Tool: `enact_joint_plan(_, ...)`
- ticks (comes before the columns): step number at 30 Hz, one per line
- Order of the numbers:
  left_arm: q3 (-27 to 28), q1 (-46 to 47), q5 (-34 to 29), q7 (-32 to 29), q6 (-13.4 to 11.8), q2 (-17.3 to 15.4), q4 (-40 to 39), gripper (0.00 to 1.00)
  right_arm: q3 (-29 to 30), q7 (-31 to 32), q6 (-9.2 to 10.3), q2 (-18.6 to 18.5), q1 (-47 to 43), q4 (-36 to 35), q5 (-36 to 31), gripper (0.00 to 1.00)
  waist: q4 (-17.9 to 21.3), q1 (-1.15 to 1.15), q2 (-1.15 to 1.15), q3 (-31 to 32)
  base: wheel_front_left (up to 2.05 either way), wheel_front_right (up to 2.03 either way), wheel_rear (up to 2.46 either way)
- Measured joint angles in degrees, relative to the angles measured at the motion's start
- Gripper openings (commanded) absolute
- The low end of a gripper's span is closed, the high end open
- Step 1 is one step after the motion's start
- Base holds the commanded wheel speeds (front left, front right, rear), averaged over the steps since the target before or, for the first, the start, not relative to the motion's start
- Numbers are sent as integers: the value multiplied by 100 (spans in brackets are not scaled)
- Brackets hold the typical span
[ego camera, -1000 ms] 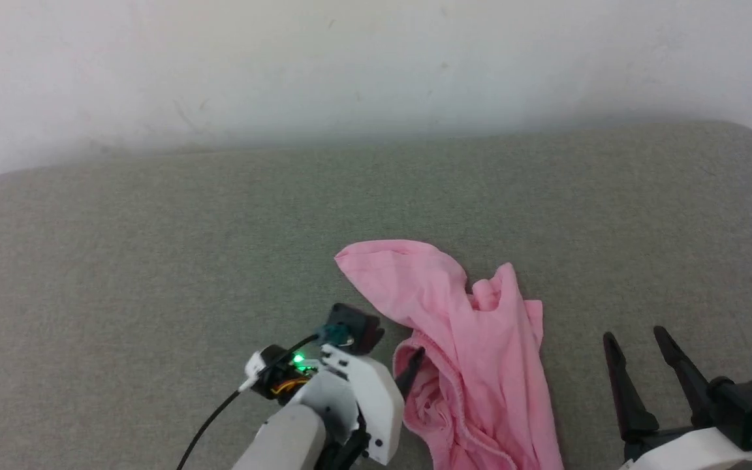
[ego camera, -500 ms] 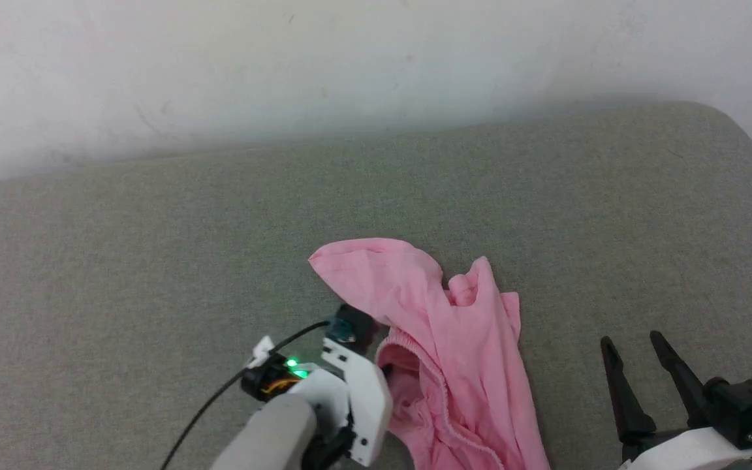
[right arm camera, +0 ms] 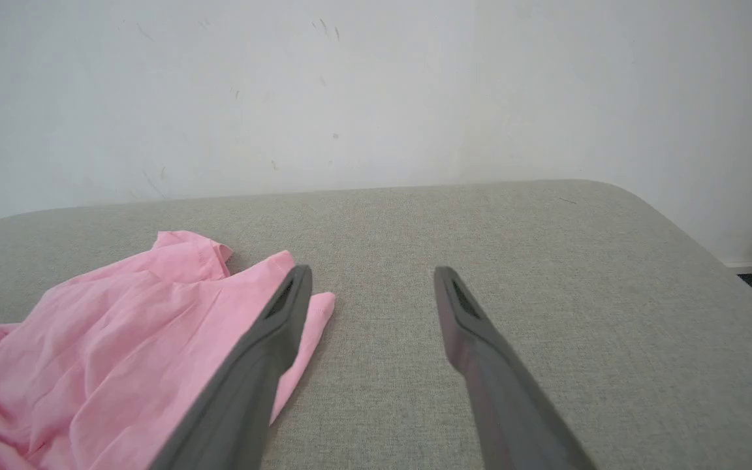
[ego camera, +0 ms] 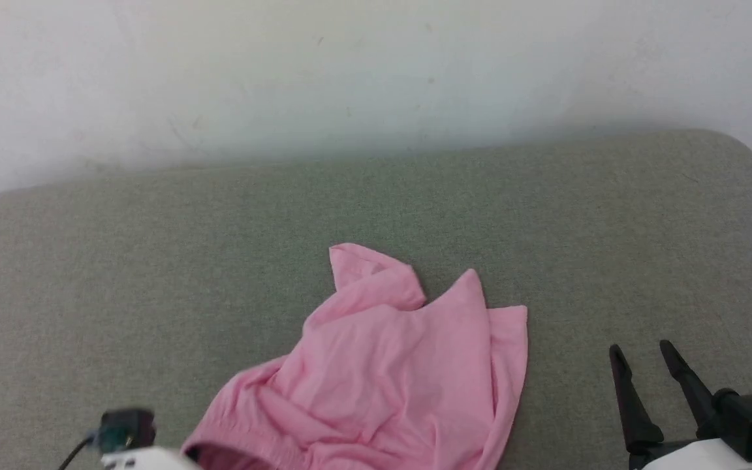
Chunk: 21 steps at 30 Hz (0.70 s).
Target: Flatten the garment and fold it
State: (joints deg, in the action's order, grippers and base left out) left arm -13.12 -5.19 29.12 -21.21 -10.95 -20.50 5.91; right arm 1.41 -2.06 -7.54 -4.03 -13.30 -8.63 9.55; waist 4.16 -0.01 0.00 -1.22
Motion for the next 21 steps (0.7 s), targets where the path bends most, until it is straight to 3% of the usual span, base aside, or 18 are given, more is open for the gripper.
enact_joint_plan(2, 182, -383, 191, -34, -109, -1, -41, 0, -5, 14, 0, 5, -8, -29, -18, 100, -4, 0, 0, 22, 0, 0, 0)
enact_joint_plan(3, 276, -511, 318, -22, -134, 20, -59, 31, -7, 41, 0, 11, -9, -49, -37, 100, 0, 0, 0, 34, 0, 0, 0)
enact_joint_plan(4, 327, -586, 376, -3, -145, 23, -82, 100, -5, 52, 0, 16, -14, -74, -47, 100, 2, 0, 0, 47, 0, 0, 0)
enact_joint_plan(8, 627, -641, 584, 394, -157, 131, -354, 100, 3, 64, 0, 30, -54, -133, -58, 100, 19, 0, 0, 118, 0, 0, 0)
enact_joint_plan(13, 861, -456, 337, 817, -383, 33, -892, 100, 5, 111, 0, 43, -114, -199, -68, 100, 75, 0, 0, 194, 0, 0, 0)
enact_joint_plan(21, 692, 812, -9, 613, -367, -254, -944, 100, -29, 151, 0, 59, -94, -241, -87, 100, 186, 0, 0, 120, 0, 0, 0)
